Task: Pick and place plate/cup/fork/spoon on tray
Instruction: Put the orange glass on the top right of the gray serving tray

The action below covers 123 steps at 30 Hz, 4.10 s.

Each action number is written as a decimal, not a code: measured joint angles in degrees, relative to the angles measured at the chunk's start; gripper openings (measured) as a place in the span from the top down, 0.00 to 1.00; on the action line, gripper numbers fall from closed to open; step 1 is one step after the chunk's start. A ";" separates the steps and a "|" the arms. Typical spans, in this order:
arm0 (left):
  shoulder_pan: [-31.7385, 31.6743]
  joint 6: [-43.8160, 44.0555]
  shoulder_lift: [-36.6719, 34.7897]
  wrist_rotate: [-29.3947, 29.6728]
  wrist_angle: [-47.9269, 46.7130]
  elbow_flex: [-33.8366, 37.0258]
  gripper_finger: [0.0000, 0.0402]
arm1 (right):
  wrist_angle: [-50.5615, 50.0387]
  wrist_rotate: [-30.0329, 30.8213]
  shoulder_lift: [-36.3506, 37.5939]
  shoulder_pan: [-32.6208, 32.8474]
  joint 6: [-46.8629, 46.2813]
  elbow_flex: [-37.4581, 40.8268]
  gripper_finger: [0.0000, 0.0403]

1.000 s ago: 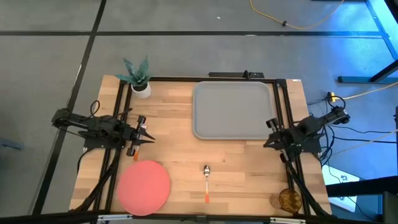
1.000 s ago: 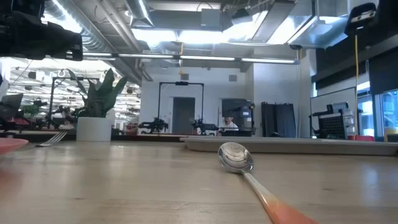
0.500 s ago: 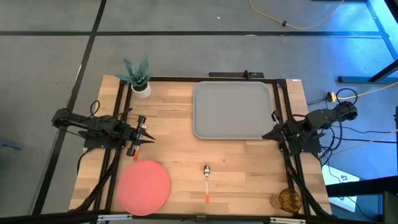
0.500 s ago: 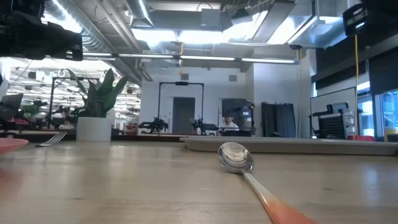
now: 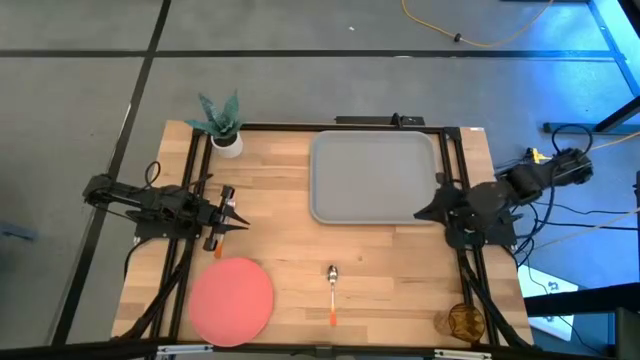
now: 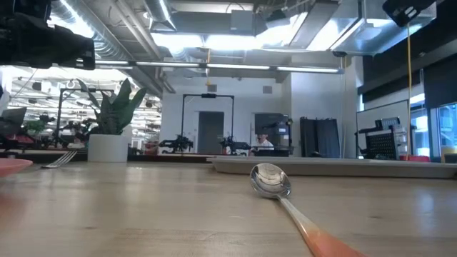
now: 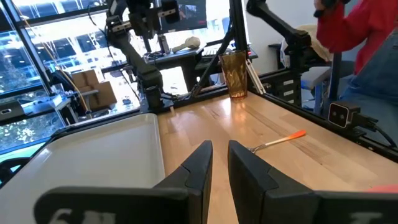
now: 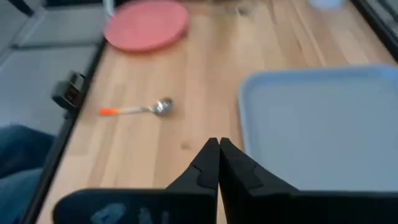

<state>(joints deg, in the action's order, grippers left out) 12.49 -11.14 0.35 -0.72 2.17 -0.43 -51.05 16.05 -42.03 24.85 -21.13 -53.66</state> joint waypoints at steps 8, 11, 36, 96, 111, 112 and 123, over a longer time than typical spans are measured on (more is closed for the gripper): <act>0.00 0.00 0.01 -0.01 0.00 0.00 0.89 | -16.31 -0.98 -11.00 -3.14 -17.88 -9.43 0.99; 0.01 -0.01 0.00 0.00 -0.01 0.00 0.89 | -20.71 -2.50 -12.70 -4.05 -17.86 -11.18 0.99; 0.00 -0.02 0.01 0.00 -0.02 0.00 0.89 | -13.46 -35.75 -12.99 -3.10 -11.24 -11.55 0.96; 0.00 -0.02 -0.01 0.01 -0.02 0.00 0.89 | -11.60 -35.23 -28.64 25.11 -14.54 -11.48 0.88; 0.02 0.00 0.01 -0.01 -0.02 0.00 0.89 | -11.56 -30.29 -28.64 25.06 -16.98 -11.48 0.93; 0.01 -0.02 0.01 0.01 -0.01 0.00 0.89 | -11.56 -29.46 -28.64 25.06 -17.74 -11.48 0.92; 0.00 0.00 -0.01 0.01 -0.02 0.00 0.89 | -11.53 -28.52 -28.64 25.26 -18.71 -11.48 0.91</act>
<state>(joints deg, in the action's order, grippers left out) 12.49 -11.14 0.34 -0.71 2.15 -0.43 -62.59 -12.47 -70.67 50.11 -39.84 -65.14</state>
